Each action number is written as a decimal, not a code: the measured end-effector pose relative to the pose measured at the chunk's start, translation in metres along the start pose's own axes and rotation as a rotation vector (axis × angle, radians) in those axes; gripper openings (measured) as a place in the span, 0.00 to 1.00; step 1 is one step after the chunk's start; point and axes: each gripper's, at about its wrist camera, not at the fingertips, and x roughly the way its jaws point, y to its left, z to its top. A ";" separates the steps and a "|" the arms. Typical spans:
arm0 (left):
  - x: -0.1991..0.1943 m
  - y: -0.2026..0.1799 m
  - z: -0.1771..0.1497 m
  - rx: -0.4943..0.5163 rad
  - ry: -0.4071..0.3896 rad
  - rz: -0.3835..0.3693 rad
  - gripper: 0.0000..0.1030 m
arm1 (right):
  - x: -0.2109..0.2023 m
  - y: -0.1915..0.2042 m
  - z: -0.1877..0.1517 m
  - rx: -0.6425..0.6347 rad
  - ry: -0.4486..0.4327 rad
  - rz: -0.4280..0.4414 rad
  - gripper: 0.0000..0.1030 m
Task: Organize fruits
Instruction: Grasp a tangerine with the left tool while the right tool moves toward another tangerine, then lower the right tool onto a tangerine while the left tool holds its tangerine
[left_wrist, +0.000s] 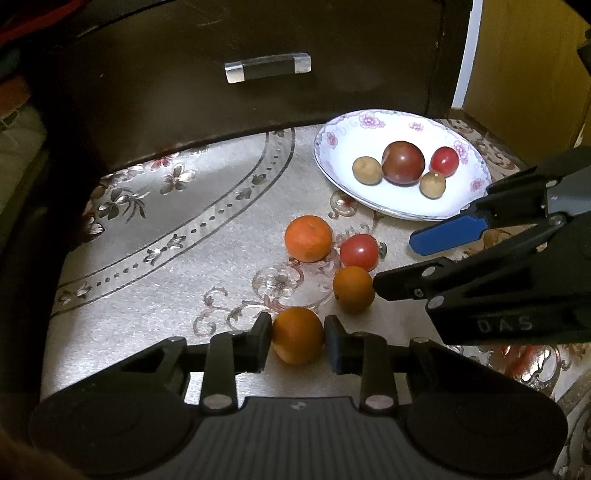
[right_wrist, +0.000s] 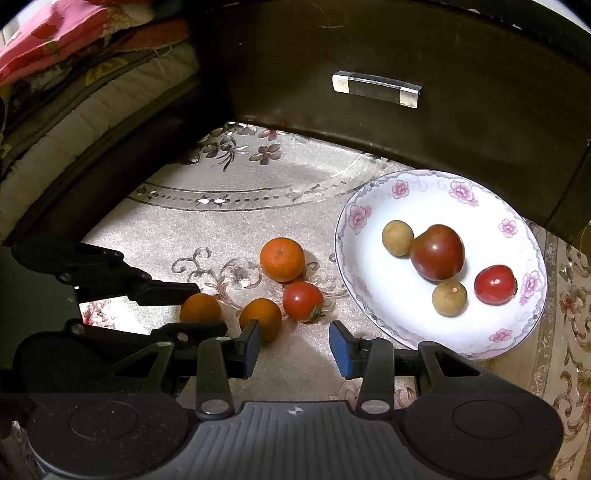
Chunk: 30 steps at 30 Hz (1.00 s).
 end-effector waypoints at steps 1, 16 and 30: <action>-0.001 0.001 0.000 -0.003 -0.003 0.002 0.36 | 0.000 0.001 0.000 -0.003 -0.001 -0.003 0.36; -0.005 0.010 -0.005 -0.020 -0.001 0.010 0.36 | 0.002 0.006 0.000 -0.030 0.009 -0.010 0.36; -0.006 0.017 -0.010 -0.029 0.010 0.012 0.36 | 0.006 0.015 -0.001 -0.047 0.025 -0.008 0.36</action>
